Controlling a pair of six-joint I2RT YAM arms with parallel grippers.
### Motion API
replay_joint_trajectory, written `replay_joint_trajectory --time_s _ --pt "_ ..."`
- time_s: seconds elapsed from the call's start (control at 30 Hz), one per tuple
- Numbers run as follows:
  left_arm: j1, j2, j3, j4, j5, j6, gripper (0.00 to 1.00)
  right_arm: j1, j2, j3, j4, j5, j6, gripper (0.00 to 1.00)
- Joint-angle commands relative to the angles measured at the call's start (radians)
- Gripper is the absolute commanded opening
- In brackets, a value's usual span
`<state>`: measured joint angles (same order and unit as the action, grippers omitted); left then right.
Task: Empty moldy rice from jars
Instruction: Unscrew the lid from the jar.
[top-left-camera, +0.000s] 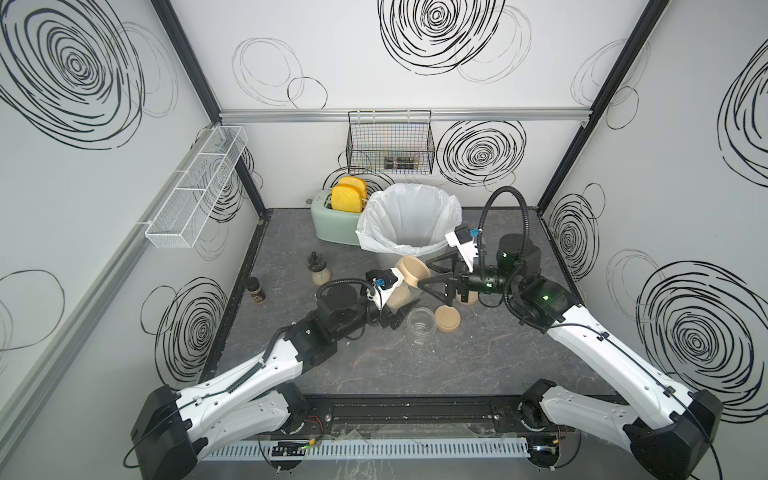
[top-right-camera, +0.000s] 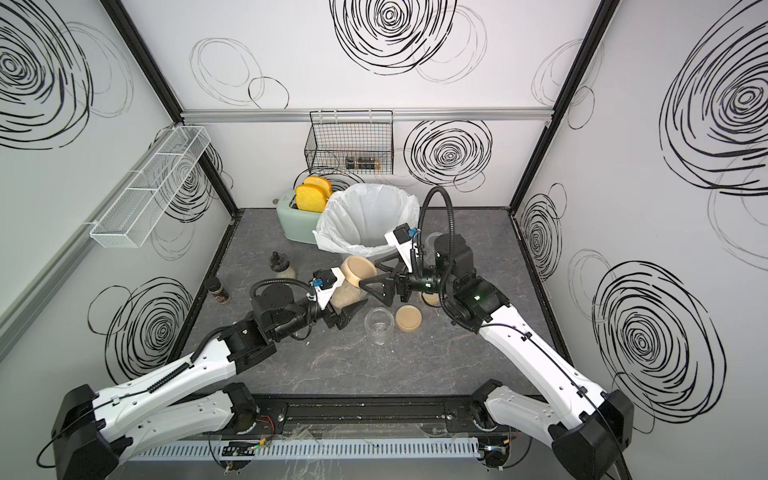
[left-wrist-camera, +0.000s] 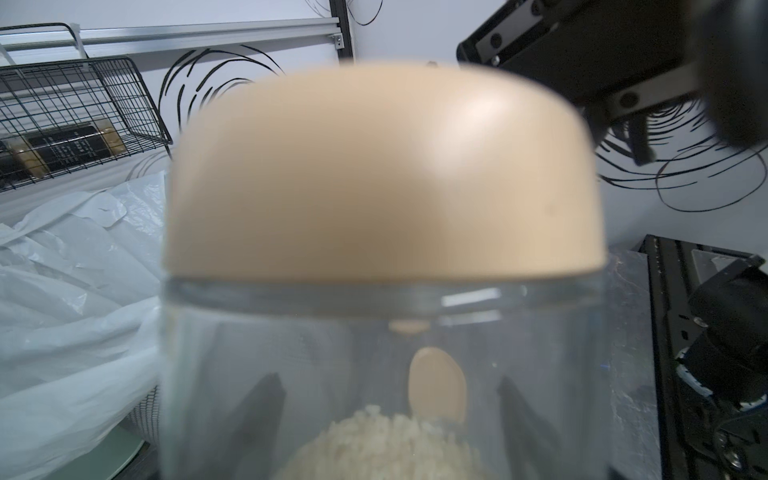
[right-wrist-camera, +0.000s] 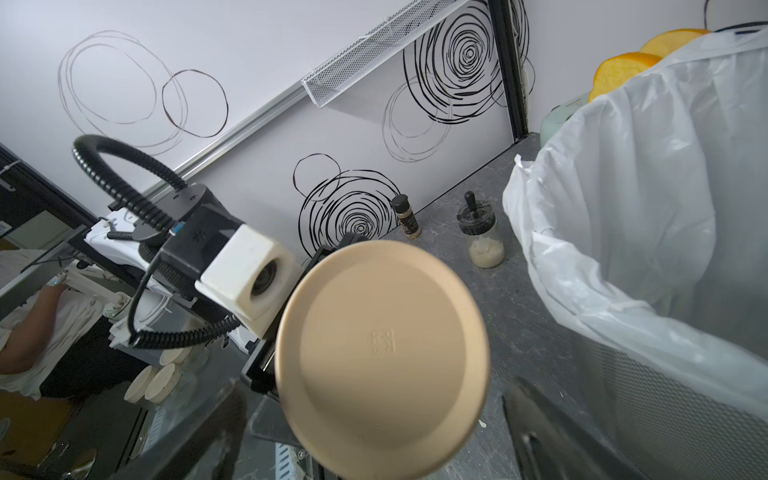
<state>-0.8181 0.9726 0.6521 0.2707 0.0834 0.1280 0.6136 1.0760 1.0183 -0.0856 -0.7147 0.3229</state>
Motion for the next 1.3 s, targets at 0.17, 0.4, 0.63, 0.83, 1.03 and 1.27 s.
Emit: replay_joint_trajectory --time_s 0.17,0.4,0.63,0.83,1.03,1.27 --pt "-0.028 -0.006 0.038 0.157 -0.107 0.08 0.77 0.022 0.039 0.019 0.089 0.044 0.096 0.98" --pt "-0.029 -0.003 0.04 0.153 -0.105 0.091 0.78 0.049 0.062 0.032 0.089 0.053 0.092 0.98" --pt "-0.035 0.011 0.046 0.15 -0.095 0.091 0.78 0.064 0.077 0.036 0.091 0.065 0.082 0.98" --pt "-0.033 0.009 0.053 0.127 -0.053 0.078 0.78 0.061 0.082 0.042 0.091 0.064 0.057 0.83" --pt "0.046 -0.005 0.087 0.066 0.213 -0.041 0.77 0.052 0.073 0.036 0.089 0.001 -0.006 0.67" --pt "0.155 -0.01 0.107 0.115 0.594 -0.217 0.76 0.033 0.074 0.068 0.075 -0.172 -0.118 0.65"
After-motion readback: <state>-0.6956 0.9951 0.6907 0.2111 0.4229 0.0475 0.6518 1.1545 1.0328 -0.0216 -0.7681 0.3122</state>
